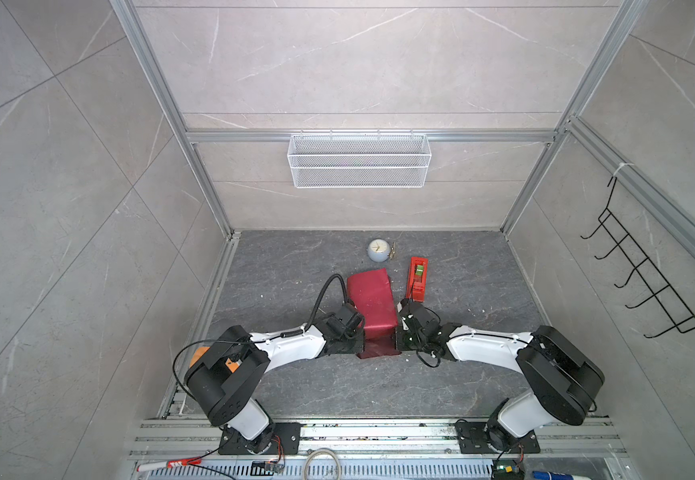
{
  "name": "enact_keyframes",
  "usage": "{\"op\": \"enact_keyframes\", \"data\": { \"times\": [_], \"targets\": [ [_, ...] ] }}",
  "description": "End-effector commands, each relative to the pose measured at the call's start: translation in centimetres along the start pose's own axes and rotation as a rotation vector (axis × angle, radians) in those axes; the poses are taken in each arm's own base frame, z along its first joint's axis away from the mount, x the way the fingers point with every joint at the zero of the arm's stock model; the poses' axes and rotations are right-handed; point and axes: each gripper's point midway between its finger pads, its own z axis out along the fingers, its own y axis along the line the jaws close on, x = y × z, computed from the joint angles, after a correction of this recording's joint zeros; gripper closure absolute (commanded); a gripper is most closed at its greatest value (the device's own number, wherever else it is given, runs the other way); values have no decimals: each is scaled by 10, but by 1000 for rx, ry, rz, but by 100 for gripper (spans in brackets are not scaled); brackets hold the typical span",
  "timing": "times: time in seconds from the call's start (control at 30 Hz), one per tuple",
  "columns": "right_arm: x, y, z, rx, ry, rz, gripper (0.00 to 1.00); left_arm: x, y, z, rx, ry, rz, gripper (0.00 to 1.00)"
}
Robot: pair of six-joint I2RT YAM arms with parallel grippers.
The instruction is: Wrap the gift box in paper
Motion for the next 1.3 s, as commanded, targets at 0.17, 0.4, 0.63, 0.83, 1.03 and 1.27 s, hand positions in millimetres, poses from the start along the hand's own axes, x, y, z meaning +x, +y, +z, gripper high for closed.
{"op": "enact_keyframes", "data": {
  "times": [0.17, 0.4, 0.63, 0.83, 1.03, 1.27],
  "targets": [
    [3, 1, -19, 2, 2, 6, 63, -7, -4, -3, -11, -6, -17, 100],
    [9, -2, -14, 12, 15, 6, 71, -6, -5, -2, -9, -2, -14, 100],
    [4, -4, -8, 41, 0, 8, 82, -7, -5, -3, -12, -4, -14, 100],
    [-2, -1, -5, 35, -12, 33, 91, -7, -4, -4, -15, -6, -18, 100],
    [4, -6, -10, 48, -4, 34, 86, -8, -3, -5, -21, -7, -18, 100],
    [21, -12, -13, 41, 22, 52, 76, -7, -3, -6, -21, -5, -19, 100]
  ]
}}
